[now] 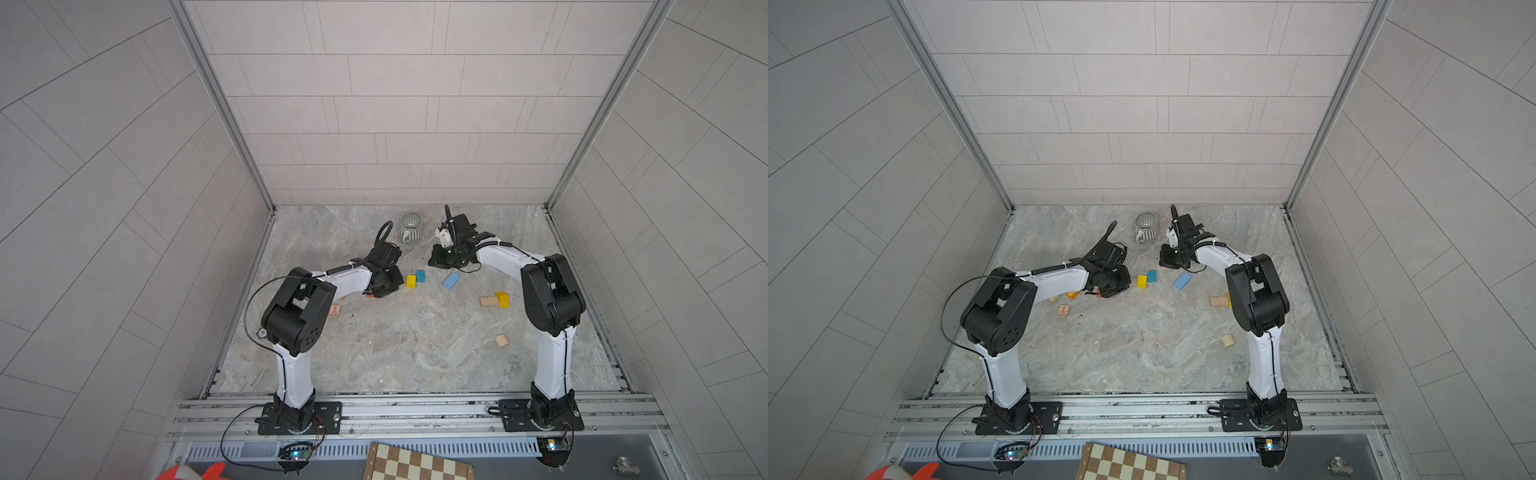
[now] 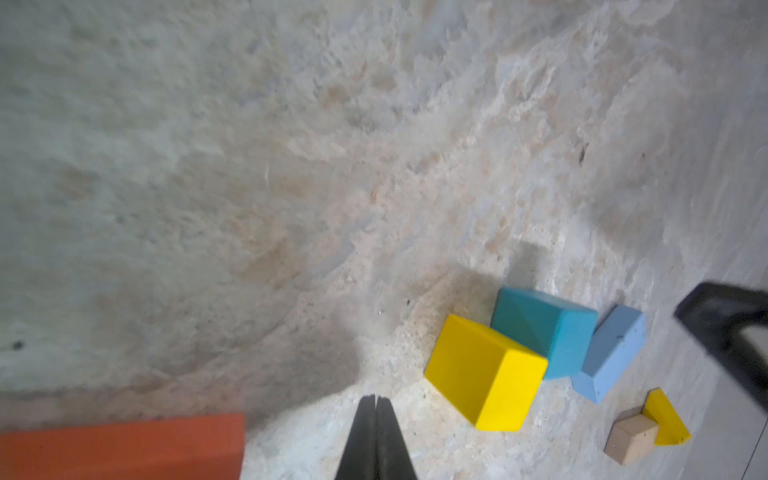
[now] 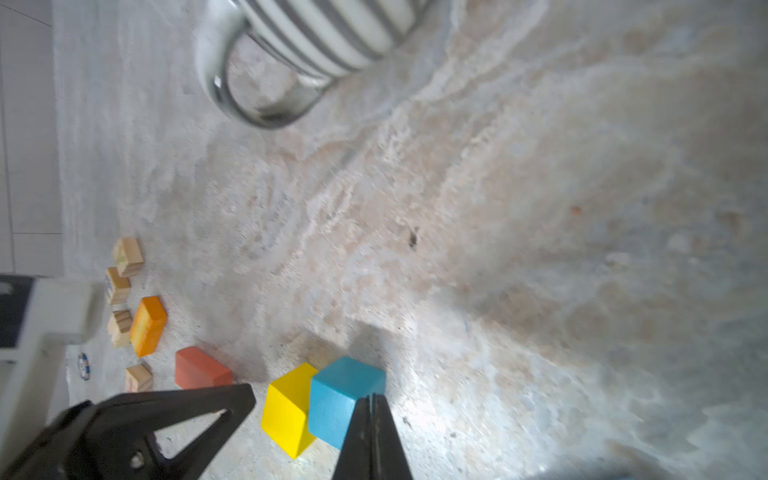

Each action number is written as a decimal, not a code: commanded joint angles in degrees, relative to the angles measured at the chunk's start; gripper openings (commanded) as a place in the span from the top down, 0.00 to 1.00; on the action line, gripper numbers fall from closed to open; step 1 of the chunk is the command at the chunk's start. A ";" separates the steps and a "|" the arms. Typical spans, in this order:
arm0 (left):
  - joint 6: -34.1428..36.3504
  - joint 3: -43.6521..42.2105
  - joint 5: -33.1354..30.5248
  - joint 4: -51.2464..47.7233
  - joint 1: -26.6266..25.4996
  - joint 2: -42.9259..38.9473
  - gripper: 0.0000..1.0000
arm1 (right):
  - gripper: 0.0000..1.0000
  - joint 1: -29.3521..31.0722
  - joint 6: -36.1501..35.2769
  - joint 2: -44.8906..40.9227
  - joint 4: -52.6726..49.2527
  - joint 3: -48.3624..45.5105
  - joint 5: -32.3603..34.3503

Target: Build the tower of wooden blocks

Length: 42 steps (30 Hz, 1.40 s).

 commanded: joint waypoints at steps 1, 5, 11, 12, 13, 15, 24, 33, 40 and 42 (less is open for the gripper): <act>0.72 -2.49 3.06 3.70 -0.68 -2.16 1.00 | 0.95 -0.24 -0.30 3.04 -2.56 2.76 -2.23; 0.18 -4.59 4.27 7.25 -1.98 -2.04 1.00 | 0.95 -0.30 -0.18 5.03 -2.96 5.37 -4.08; -0.74 -4.44 6.06 11.57 -3.42 -0.16 1.00 | 0.95 -0.21 0.11 6.72 -2.46 6.16 -5.68; -0.84 -4.44 6.08 12.00 -3.46 0.11 1.00 | 0.95 -0.21 0.04 6.87 -2.34 6.05 -5.76; -1.07 -4.42 6.21 12.59 -3.51 0.50 1.00 | 0.95 -0.21 -0.05 6.99 -2.26 5.94 -5.76; -1.51 -4.29 6.48 13.65 -3.63 1.16 1.00 | 0.95 -0.13 -0.12 7.17 -2.01 5.72 -5.85; -1.72 -1.90 6.25 14.21 -3.60 3.69 1.00 | 0.95 0.23 -0.66 8.05 -1.84 5.54 -6.12; -1.99 0.46 6.27 14.05 -3.59 5.59 1.00 | 0.95 0.40 -1.30 7.98 -1.89 4.90 -6.10; -1.56 1.51 6.35 13.62 -3.54 6.48 1.00 | 0.95 0.58 -0.91 7.64 -0.76 3.66 -6.20; -1.56 1.67 6.50 13.58 -3.42 6.72 1.00 | 0.95 0.58 -0.95 7.53 -0.76 3.48 -6.22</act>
